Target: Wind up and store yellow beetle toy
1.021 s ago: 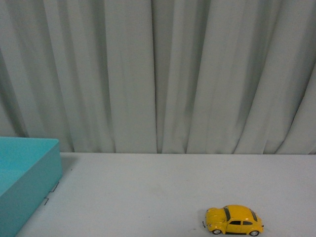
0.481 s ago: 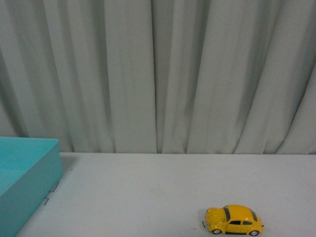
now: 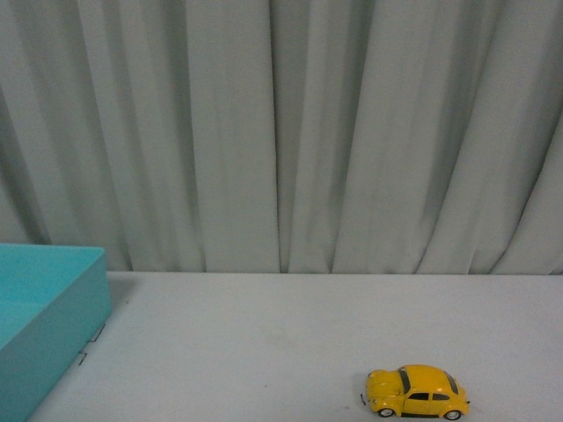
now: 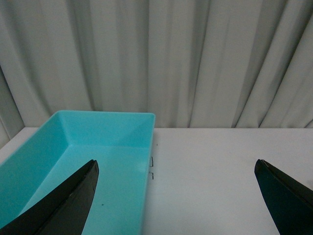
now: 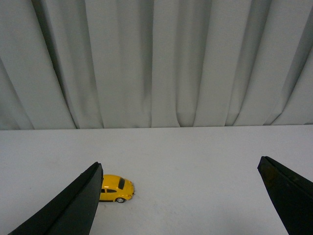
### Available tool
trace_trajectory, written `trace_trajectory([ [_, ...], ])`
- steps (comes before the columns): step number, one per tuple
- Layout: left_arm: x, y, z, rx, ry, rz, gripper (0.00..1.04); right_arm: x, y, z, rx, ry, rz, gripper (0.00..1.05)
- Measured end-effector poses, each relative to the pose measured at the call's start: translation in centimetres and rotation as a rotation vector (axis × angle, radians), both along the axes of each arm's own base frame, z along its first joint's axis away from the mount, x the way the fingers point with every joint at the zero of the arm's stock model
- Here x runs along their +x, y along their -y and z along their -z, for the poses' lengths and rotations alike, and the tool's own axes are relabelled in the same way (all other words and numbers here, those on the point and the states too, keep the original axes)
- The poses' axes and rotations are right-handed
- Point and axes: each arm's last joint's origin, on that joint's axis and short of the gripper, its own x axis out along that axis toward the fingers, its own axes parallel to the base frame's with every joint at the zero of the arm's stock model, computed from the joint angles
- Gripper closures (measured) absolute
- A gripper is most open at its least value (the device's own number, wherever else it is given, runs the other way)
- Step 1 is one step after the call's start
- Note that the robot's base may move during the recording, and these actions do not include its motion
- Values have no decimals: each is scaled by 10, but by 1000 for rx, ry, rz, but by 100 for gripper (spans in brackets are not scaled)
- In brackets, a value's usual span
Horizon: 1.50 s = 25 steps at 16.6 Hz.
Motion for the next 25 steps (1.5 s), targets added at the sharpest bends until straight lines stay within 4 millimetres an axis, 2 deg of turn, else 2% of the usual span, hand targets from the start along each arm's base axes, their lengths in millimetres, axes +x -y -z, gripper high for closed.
trace_trajectory([
  [5,0,0,0,0,0,0,7,0,0,0,0,0,0,7],
  [7,0,0,0,0,0,1,7,6,10,3,151,-268,77,7],
  [8,0,0,0,0,1,2,7,13,22,2,222,-279,141,7],
  [9,0,0,0,0,0,0,7,21,41,1,283,-268,206,7],
  [11,0,0,0,0,1,-2,7,45,83,-14,310,-203,270,7],
  [12,0,0,0,0,0,0,7,57,95,-19,306,-185,271,7],
  [13,0,0,0,0,0,-1,7,76,106,-22,285,-166,247,7],
  [14,0,0,0,0,0,0,7,109,111,-22,263,-170,155,7],
  [15,0,0,0,0,0,0,7,145,110,-23,229,-166,32,7],
  [16,0,0,0,0,0,0,7,173,104,-26,199,-156,-85,7],
  [19,0,0,0,0,0,0,7,246,73,-26,80,-194,-516,7],
  [20,0,0,0,0,0,0,7,260,56,-22,16,-245,-705,7],
  [21,0,0,0,0,0,0,7,266,46,-23,-40,-269,-817,7],
  [23,0,0,0,0,0,0,7,277,31,-25,-192,-314,-956,7],
  [25,0,0,0,0,0,0,7,279,19,-2,-352,-400,-1092,7],
])
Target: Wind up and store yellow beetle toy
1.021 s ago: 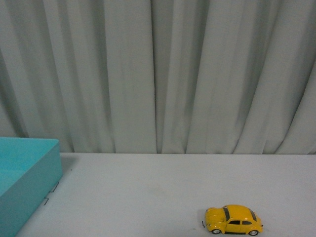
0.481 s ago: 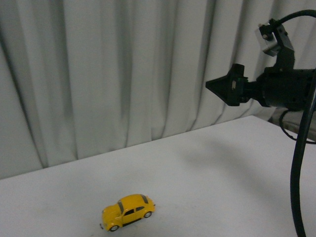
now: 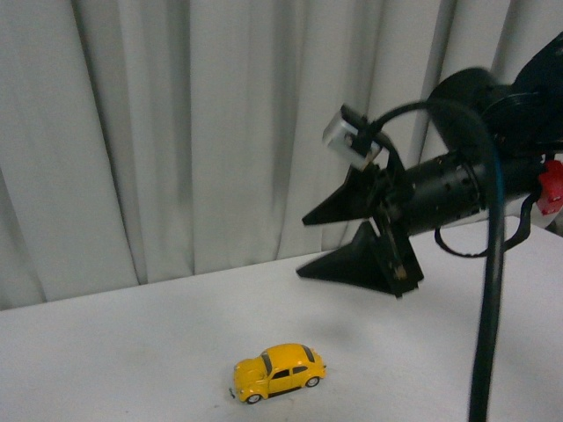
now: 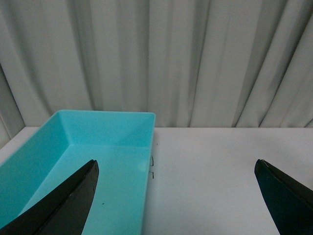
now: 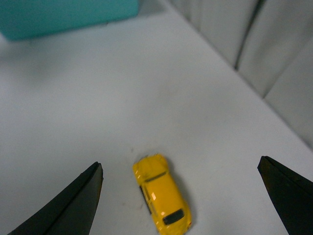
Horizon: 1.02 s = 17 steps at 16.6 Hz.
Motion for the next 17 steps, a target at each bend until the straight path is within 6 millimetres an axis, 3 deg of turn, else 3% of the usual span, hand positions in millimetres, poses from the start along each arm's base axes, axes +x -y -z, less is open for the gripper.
trace_trajectory([
  [3,0,0,0,0,0,0,7,5,-1,29,-123,-1,-137,7],
  [13,0,0,0,0,0,0,7,42,0,63,-263,7,-346,7],
  [17,0,0,0,0,0,0,7,50,-13,80,-300,-18,-427,7],
])
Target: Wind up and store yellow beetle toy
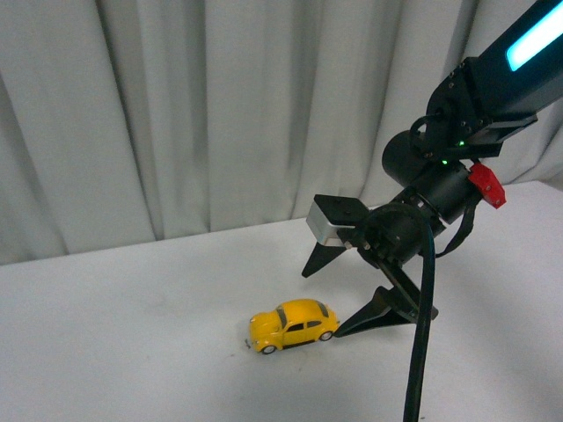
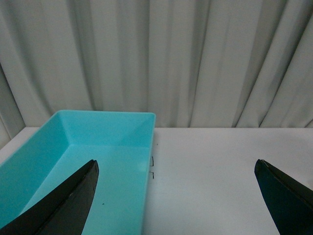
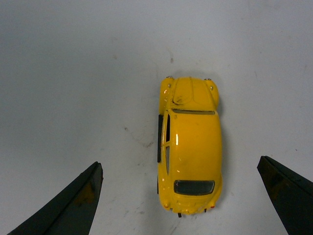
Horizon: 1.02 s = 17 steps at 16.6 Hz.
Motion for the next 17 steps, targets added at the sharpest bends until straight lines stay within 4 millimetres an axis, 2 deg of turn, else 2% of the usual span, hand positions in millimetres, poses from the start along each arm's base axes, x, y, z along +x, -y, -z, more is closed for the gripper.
trace_trajectory([
  [2,0,0,0,0,0,0,7,8,-13,7,-27,40,-36,7],
  [3,0,0,0,0,0,0,7,11,-24,18,-47,20,-31,7],
  [7,0,0,0,0,0,0,7,17,-36,21,-59,16,-16,9],
  [8,0,0,0,0,0,0,7,17,-38,22,-62,16,-18,23],
  [12,0,0,0,0,0,0,7,17,-40,22,-70,6,-13,62],
  [14,0,0,0,0,0,0,7,18,-41,21,-56,7,-10,70],
  [17,0,0,0,0,0,0,7,19,-51,20,-45,22,-21,71],
])
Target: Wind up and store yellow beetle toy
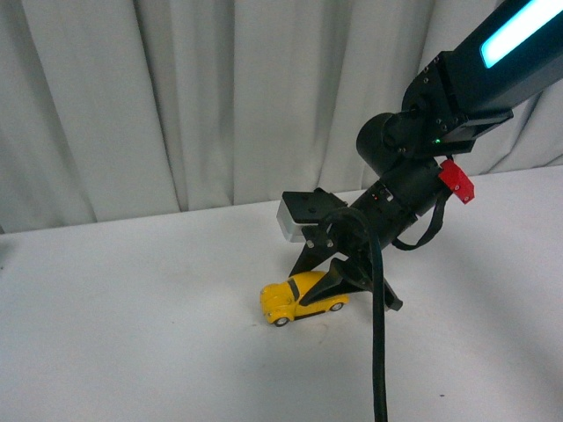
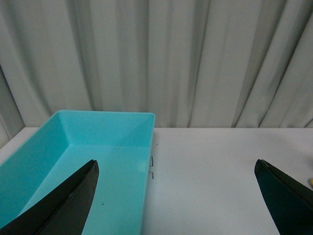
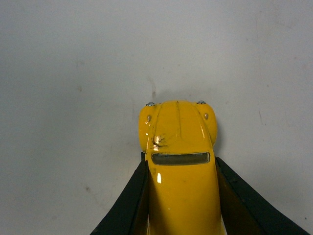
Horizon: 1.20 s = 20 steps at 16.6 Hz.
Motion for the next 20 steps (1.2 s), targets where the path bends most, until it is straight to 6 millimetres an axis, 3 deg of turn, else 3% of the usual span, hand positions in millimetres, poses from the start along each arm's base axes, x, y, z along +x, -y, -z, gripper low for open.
trace_trajectory([
  [3,0,0,0,0,0,0,7,-2,-21,1,18,-9,8,71],
  [8,0,0,0,0,0,0,7,-12,-20,5,23,-41,53,71],
  [13,0,0,0,0,0,0,7,-17,0,9,31,-58,96,71],
  [20,0,0,0,0,0,0,7,-35,44,16,49,-63,137,71],
])
